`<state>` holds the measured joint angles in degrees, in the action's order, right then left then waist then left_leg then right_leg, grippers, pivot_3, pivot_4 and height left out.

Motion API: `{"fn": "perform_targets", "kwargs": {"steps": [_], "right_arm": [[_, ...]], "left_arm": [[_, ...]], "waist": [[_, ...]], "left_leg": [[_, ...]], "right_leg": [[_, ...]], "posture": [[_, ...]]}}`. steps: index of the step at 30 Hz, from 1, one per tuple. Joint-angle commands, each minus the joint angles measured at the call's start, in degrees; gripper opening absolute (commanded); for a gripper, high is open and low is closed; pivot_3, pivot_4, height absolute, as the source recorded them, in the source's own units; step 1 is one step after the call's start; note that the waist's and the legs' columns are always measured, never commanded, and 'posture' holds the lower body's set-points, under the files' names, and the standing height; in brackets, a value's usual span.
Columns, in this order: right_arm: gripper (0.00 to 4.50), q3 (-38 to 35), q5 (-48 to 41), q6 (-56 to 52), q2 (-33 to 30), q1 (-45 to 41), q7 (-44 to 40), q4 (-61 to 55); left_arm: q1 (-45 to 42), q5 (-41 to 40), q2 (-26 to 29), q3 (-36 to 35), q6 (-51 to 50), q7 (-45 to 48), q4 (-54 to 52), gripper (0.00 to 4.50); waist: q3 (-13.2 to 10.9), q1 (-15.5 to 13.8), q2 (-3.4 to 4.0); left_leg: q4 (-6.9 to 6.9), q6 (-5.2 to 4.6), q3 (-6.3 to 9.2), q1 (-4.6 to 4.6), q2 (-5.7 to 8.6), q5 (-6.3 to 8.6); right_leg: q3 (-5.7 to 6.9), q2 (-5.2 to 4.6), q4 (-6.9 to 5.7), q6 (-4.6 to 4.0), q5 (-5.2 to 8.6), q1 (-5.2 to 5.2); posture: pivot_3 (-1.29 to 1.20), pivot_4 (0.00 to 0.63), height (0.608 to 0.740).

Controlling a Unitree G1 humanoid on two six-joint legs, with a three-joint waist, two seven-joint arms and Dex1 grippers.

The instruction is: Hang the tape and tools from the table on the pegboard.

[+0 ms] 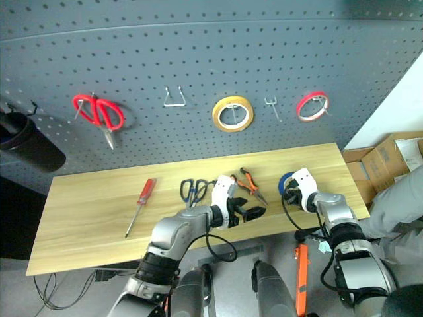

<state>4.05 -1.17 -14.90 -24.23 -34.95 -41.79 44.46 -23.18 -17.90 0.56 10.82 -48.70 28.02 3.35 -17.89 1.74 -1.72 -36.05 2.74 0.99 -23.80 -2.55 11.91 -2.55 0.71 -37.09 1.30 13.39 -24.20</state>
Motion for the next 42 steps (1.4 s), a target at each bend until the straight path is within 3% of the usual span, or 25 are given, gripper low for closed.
{"fn": "perform_targets", "kwargs": {"steps": [1,5,9,12,15,19,23,30,37,42], "right_arm": [[0.55,0.6,1.9,1.8,-0.5,3.4,3.0,-4.2],[0.55,0.3,3.5,2.7,-0.6,14.2,8.1,-25.9],[0.55,1.7,7.7,1.0,0.7,27.7,14.4,-50.3],[0.55,2.9,11.3,1.9,2.3,33.8,19.0,-60.0],[0.55,3.6,16.3,5.6,3.7,34.4,25.0,-63.0],[0.55,5.4,22.4,15.4,3.1,28.3,31.6,-56.4],[0.55,6.6,23.4,22.9,2.4,22.2,33.4,-46.8],[0.55,4.7,16.7,30.9,1.1,8.6,28.5,-25.5],[0.55,3.4,13.6,34.4,-0.6,3.6,25.7,-16.7],[0.55,2.8,7.5,32.1,1.3,2.6,18.1,-14.7]], "left_arm": [[-0.1,-0.6,-0.7,0.3,1.6,0.2,-1.0,4.5],[0.8,-4.0,-0.6,-1.9,0.9,2.0,-5.0,4.5],[3.1,-10.5,3.1,-4.6,-4.1,6.0,-13.1,4.5],[4.3,-16.9,5.1,-9.4,-8.7,6.6,-17.6,4.5],[4.2,-23.2,5.5,-15.2,-12.6,5.3,-19.2,4.5],[2.3,-27.1,3.9,-20.5,-12.9,1.8,-16.1,4.5],[0.1,-26.7,2.9,-21.4,-10.5,0.0,-13.5,4.5],[-1.9,-24.9,1.6,-21.3,-4.4,-3.2,-10.2,4.5],[0.0,-25.8,1.5,-20.7,-3.7,-4.6,-12.1,4.5],[0.0,-25.8,1.6,-20.6,-3.1,-5.2,-12.1,4.5]], "waist": [[0.0,0.0,0.01],[0.1,-0.3,0.1],[0.3,0.1,0.33],[0.9,0.3,0.38],[2.1,0.5,0.31],[4.0,0.6,0.05],[6.0,0.5,-0.41],[8.4,0.2,-0.59],[9.4,0.1,-0.55],[9.8,0.1,-0.53]], "left_leg": [[0.0,0.01,0.01,-0.02,0.0,0.0],[0.0,0.04,0.06,-0.1,0.01,0.0],[-0.02,0.35,0.1,-0.24,0.0,0.12],[-0.02,0.63,0.11,-0.22,-0.03,0.13],[-0.03,0.78,0.12,-0.2,-0.03,0.08],[-0.13,0.82,0.11,-0.15,0.08,0.03],[-0.18,0.75,0.13,-0.04,0.1,-0.01],[-0.15,0.72,0.07,0.02,0.1,-0.02],[-0.15,0.71,0.07,0.03,0.08,-0.03],[-0.16,0.68,0.07,0.22,0.08,-0.05]], "right_leg": [[0.0,0.0,0.0,0.01,0.0,-0.02],[0.04,-0.01,-0.01,0.05,0.03,-0.07],[0.04,-0.05,-0.1,0.24,0.14,-0.23],[0.05,-0.03,-0.1,0.27,0.16,-0.26],[0.09,-0.03,-0.12,0.27,0.16,-0.28],[0.05,-0.04,-0.1,0.25,0.08,-0.18],[0.05,-0.02,-0.01,0.2,-0.05,0.03],[-0.02,0.0,0.01,0.11,-0.12,0.07],[-0.04,0.03,-0.04,-0.14,-0.27,0.08],[-0.06,0.04,-0.12,-0.13,-0.26,0.21]], "posture": [[0.02,0.328,0.74],[0.0,0.285,0.74],[-0.02,0.241,0.74],[-0.04,0.192,0.74],[-0.04,0.156,0.74],[-0.04,0.105,0.74],[-0.02,0.066,0.74],[0.01,0.042,0.74],[0.03,0.043,0.74],[0.04,0.044,0.74]]}}
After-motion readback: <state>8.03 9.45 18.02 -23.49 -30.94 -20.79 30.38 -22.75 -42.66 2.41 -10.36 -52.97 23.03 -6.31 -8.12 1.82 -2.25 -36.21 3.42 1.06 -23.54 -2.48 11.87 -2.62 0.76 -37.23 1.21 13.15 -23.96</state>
